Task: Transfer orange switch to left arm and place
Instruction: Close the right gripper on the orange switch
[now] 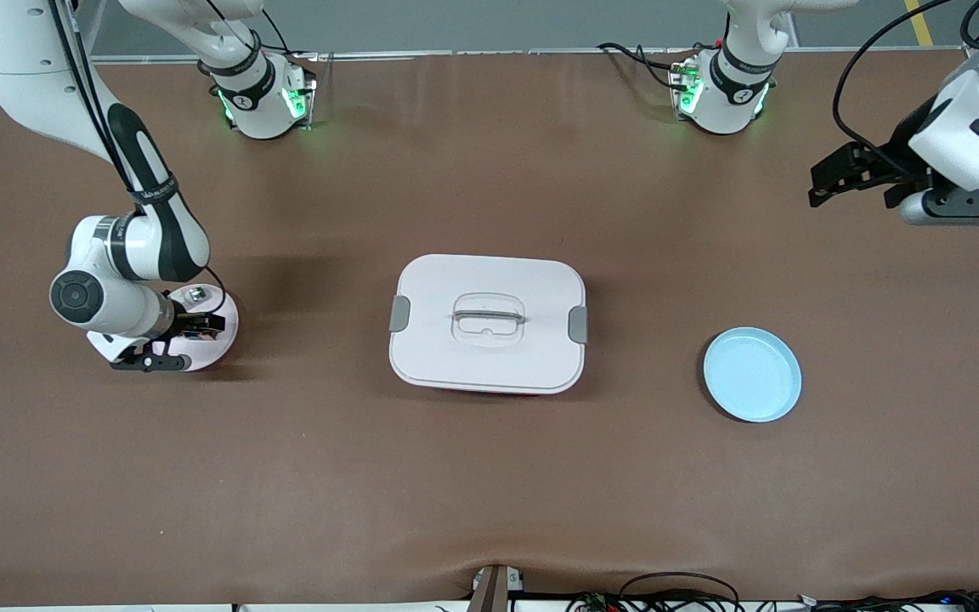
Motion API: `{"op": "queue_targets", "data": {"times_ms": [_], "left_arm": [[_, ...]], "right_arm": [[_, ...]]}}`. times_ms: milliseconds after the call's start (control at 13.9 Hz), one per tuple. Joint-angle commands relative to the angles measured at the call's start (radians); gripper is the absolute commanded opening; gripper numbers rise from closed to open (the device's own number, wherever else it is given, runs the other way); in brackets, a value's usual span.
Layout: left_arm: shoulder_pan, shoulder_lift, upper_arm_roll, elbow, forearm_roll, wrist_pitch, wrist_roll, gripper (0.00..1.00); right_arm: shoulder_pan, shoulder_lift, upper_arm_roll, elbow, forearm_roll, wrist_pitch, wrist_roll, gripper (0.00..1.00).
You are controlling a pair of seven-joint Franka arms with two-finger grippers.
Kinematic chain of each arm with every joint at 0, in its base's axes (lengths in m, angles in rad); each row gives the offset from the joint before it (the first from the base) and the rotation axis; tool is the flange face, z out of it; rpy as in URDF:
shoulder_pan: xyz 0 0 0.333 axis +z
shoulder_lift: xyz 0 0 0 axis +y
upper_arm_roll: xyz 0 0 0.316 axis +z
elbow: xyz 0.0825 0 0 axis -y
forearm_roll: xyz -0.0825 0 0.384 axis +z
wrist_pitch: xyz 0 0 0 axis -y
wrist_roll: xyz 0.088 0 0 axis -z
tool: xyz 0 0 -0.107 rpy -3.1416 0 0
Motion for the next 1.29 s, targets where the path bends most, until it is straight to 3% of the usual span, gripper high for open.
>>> {"op": "queue_targets", "data": {"times_ms": [0,934,1006,1221], "left_arm": [[-0.001,0.018,0.001,0.021,-0.009,-0.002,-0.001,1.0],[-0.019,0.038,-0.006,0.019,-0.009,-0.002,-0.002,1.0],[-0.019,0.038,-0.004,0.019,-0.009,-0.002,-0.002,1.0],[-0.017,0.038,-0.004,0.021,-0.009,-0.002,-0.002,1.0]], "right_arm": [[0.008,-0.001,0.0,-0.014,-0.018,0.016,0.032,1.0],[0.005,0.015,0.0,-0.016,-0.023,0.042,0.031,1.0],[0.005,0.015,-0.002,-0.016,-0.023,0.042,0.031,0.93],[0.005,0.013,0.0,-0.016,-0.026,0.037,0.026,0.54]]}}
